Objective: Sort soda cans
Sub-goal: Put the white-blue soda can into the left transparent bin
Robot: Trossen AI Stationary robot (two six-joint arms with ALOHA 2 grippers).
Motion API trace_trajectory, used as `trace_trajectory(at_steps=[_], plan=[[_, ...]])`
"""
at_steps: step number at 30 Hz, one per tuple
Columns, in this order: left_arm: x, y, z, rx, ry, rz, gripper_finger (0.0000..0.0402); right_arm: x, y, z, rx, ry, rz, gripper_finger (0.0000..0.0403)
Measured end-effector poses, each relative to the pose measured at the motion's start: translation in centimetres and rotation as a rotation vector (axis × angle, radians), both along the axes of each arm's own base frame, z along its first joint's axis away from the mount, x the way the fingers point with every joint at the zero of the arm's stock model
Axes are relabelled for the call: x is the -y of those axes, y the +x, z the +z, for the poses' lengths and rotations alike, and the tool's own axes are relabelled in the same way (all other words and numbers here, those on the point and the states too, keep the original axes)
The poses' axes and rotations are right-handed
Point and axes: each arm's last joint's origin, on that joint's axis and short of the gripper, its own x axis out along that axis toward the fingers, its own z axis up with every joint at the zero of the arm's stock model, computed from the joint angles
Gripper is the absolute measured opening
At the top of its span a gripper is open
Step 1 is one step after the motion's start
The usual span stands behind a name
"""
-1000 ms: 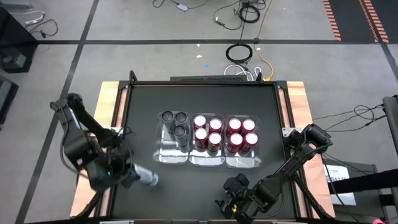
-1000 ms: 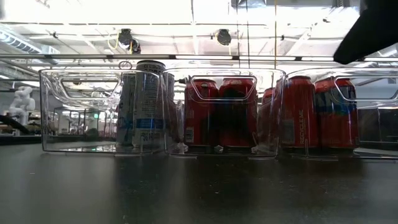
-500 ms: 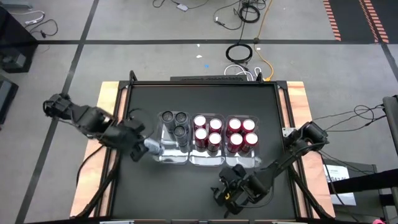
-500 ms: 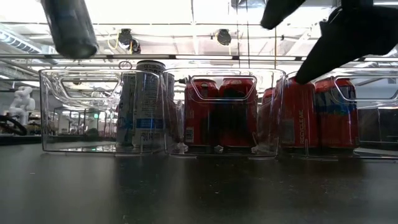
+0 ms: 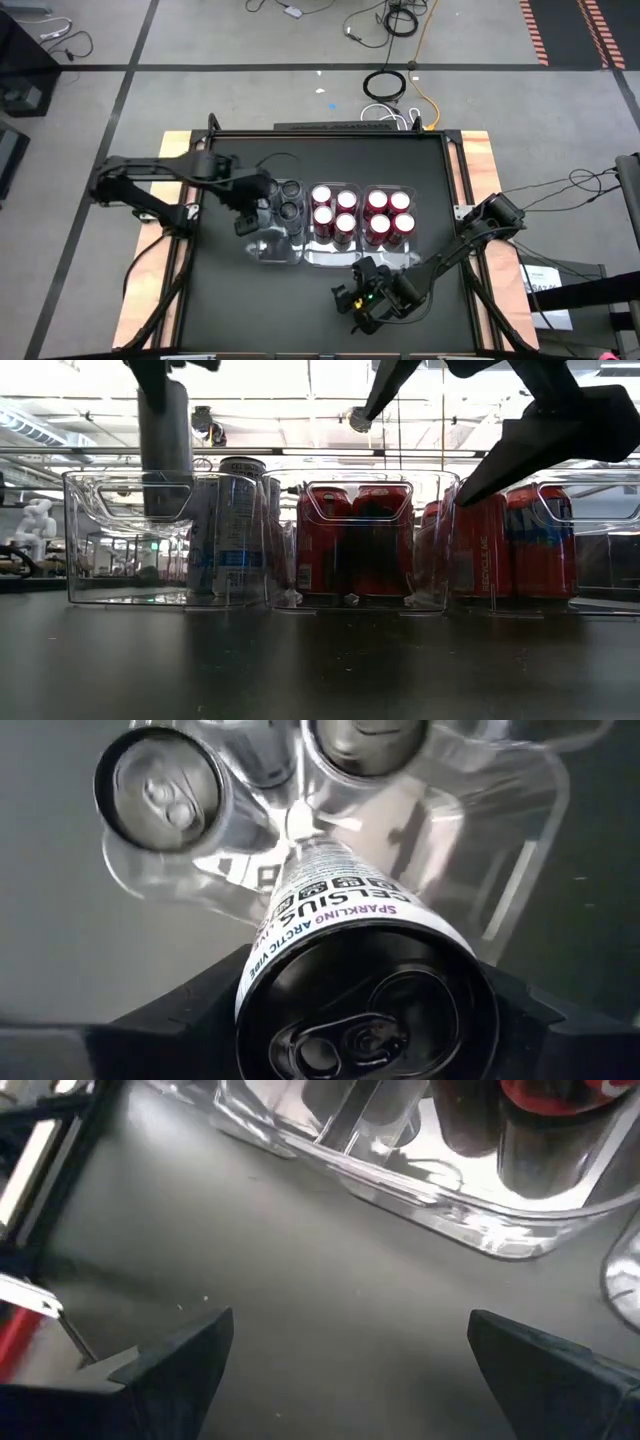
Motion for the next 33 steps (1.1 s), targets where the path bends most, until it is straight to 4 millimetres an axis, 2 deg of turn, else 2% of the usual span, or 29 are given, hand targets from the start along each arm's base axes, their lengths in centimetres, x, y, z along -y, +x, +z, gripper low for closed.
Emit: trace_trajectory(at_steps=[5, 9, 12, 16, 23, 33], plan=[[-0.9, 2.8, -2.6, -0.112, 0.042, -0.059, 0.0277, 0.0, 0.0, 0.0, 0.017, 0.04, -0.045, 0.0396], [-0.8, 4.6, -4.6, -0.114, 0.052, -0.116, 0.0277, 0.0, 0.0, 0.0, 0.027, 0.072, -0.083, 0.0396], [-0.7, 5.0, -6.2, -0.091, 0.056, -0.132, 0.0277, -0.2, 0.0, 0.0, 0.038, 0.098, -0.101, 0.0396], [-0.7, 4.5, -7.4, -0.076, 0.06, -0.148, 0.0277, -0.5, 0.1, 0.2, 0.063, 0.125, -0.103, 0.0396], [-0.8, 4.9, -8.2, -0.07, 0.065, -0.144, 0.0277, -0.7, 0.0, 0.2, 0.067, 0.125, -0.093, 0.0396], [-0.9, 5.1, -8.2, -0.054, 0.091, -0.137, 0.0277, -0.6, 0.2, 0.2, 0.071, 0.126, -0.096, 0.0396]])
